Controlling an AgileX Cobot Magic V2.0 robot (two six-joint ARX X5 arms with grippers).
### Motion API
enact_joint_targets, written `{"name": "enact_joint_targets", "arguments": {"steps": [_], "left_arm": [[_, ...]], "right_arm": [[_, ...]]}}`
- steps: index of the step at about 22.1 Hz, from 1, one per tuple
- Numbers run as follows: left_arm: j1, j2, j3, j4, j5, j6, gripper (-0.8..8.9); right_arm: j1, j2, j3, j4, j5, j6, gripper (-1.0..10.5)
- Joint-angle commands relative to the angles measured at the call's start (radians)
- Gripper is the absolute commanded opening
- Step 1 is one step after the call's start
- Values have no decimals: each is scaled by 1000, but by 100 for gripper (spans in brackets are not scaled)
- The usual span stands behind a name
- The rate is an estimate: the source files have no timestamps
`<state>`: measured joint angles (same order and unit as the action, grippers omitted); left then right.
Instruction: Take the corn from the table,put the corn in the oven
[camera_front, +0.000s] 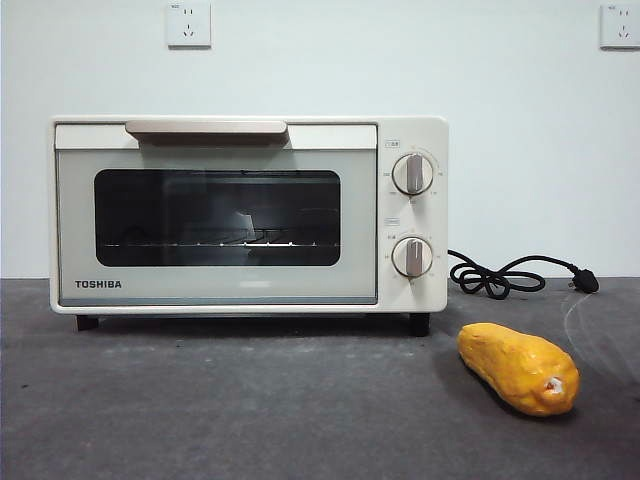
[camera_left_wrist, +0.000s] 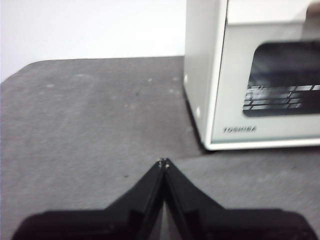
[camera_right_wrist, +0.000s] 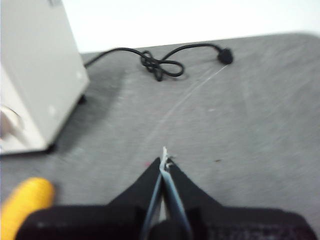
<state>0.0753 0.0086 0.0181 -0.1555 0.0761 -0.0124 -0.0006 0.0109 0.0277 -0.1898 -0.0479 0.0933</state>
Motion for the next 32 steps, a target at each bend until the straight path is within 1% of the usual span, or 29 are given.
{"name": "enact_joint_targets", "arguments": {"steps": [1,3,4,6,10,12,14,17,19,22,23,27,32], "left_arm": [[-1,-2,-7,13,47,-211,-3],[-2,-2,-7,14,84,-317,-3],[-2,-2,-7,16,91,-349,-3],[-2,-2,-7,14,91,-407,-3],[-2,-2,-7,13,93,-491,-3],[-2,-2,-7,15,135,-520,-3],[-2,-2,-7,22,187,-534,-3],[-3,0,-3,29,290,-537,-3],[-5,2,2,39,362,-537,-4],[-5,11,20,44,451,-537,-5],[-5,17,29,44,464,-537,-5],[-5,58,81,44,502,-535,-6],[-5,157,169,43,517,-522,-6]], "right_arm": [[0,-2,-12,10,-16,254,1],[0,-2,-12,10,-16,311,1],[0,-2,-12,10,-16,325,1],[0,-2,-12,11,-16,330,1],[0,-2,-12,10,-17,331,1],[0,-2,-12,11,-36,332,1],[0,-2,-12,14,-65,334,1],[0,-2,-11,47,-158,335,1],[0,-2,-9,83,-216,372,1],[0,-1,7,119,-267,446,0],[0,-1,15,122,-278,459,0],[0,1,63,141,-341,456,-1],[0,28,128,195,-419,458,-3]]}}
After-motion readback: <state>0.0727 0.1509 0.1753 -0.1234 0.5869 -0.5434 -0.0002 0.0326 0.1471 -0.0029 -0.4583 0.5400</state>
